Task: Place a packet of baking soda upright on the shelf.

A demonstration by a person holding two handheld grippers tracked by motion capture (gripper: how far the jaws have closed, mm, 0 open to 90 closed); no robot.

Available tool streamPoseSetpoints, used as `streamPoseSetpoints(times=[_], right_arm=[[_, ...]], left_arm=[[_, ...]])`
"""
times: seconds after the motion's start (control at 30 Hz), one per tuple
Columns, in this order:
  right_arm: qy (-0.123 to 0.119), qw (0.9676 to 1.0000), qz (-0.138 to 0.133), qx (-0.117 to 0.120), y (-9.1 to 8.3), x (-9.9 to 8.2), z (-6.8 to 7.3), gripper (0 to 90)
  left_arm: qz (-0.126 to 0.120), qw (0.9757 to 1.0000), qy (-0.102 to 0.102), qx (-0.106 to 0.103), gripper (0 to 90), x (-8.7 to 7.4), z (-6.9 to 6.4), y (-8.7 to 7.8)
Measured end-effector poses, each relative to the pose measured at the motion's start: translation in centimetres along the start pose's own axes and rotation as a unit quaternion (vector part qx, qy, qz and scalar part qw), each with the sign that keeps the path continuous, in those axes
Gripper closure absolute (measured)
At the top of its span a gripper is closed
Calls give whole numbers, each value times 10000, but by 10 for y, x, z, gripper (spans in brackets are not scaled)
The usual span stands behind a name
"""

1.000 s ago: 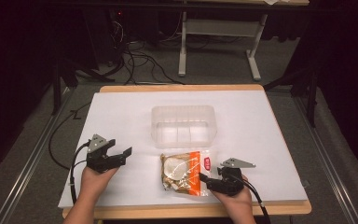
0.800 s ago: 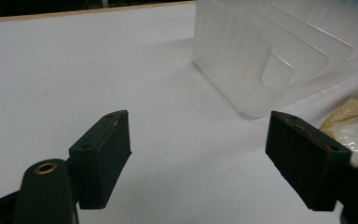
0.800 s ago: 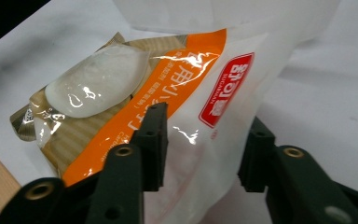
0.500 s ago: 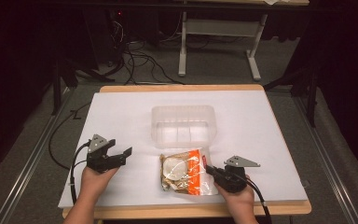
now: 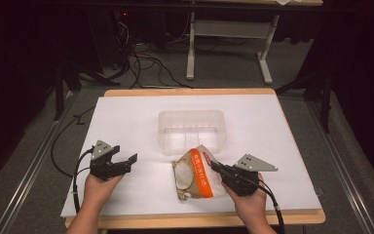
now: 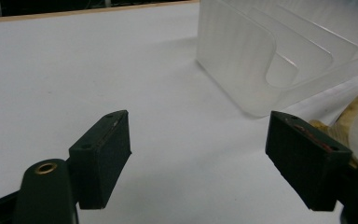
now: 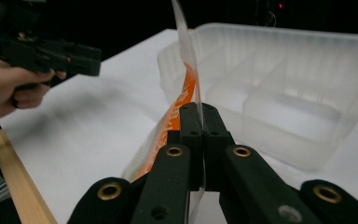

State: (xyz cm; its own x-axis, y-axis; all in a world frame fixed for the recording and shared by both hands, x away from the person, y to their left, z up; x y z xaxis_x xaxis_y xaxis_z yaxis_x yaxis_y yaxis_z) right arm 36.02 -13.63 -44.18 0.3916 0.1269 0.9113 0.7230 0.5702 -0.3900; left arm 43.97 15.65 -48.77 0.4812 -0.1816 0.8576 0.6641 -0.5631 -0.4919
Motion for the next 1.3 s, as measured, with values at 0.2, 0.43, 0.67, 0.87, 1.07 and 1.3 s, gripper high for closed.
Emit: streamPoseSetpoints(times=[0.2,0.43,0.67,0.87,1.07,1.3], right_arm=[[-167,9993,-319,89,-8,21,6,900],[-321,9983,-475,-53,-22,30,1,900],[-238,9975,-632,-223,-43,34,-13,900],[-179,9963,-720,-439,-67,33,-31,900],[-115,9940,-836,-696,-82,38,-53,900],[-83,9906,-844,-1071,-91,44,-87,900]], left_arm=[[27,10000,-18,-8,226,-1,0,1],[22,10000,-34,-9,226,-1,1,2],[-2,10000,-47,0,225,0,2,1],[-25,10000,-28,-1,225,1,2,0],[-43,10000,-44,7,225,1,3,-1],[-22,10000,-57,13,224,1,3,-1]])
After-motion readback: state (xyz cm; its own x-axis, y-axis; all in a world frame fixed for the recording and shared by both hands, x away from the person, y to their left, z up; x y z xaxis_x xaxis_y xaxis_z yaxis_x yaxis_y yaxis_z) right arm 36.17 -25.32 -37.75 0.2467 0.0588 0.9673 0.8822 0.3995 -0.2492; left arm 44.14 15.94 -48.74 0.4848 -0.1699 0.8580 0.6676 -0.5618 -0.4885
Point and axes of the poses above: each handheld gripper's, and its own axes: y roughly forward along the jaws, x roughly out of its top, z roughly to its left, the point moved 10 cm from there along y, roughly forward along the jaws, and after that the axes turned 4 degrees about -x, right-handed, at the moved point
